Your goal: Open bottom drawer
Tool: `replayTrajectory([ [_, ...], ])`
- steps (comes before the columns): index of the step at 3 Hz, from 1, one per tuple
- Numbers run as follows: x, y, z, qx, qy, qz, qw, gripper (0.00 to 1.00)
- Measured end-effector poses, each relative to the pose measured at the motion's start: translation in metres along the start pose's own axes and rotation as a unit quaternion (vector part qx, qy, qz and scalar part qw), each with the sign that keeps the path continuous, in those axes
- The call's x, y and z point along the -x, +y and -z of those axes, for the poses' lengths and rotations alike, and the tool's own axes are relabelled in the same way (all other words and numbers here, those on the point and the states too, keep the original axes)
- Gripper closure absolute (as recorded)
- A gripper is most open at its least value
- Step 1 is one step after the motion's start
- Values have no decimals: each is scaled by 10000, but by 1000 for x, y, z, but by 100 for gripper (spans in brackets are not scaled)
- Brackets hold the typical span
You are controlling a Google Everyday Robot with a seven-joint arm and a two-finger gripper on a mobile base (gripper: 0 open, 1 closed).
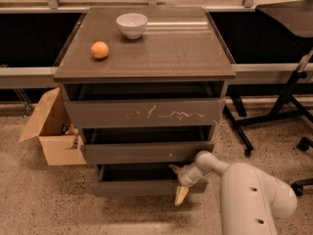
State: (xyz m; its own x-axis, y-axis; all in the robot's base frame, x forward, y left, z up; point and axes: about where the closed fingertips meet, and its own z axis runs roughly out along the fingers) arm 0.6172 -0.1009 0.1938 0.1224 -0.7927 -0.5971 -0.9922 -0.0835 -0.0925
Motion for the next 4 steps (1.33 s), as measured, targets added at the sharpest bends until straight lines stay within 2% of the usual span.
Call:
replayTrajectory([
  [1,5,13,-3,175,-240,-60,9995,0],
  [2,2,22,-5,254,-342,-258,9988,17],
  [4,0,30,1,348,-466,-537,9969,63],
])
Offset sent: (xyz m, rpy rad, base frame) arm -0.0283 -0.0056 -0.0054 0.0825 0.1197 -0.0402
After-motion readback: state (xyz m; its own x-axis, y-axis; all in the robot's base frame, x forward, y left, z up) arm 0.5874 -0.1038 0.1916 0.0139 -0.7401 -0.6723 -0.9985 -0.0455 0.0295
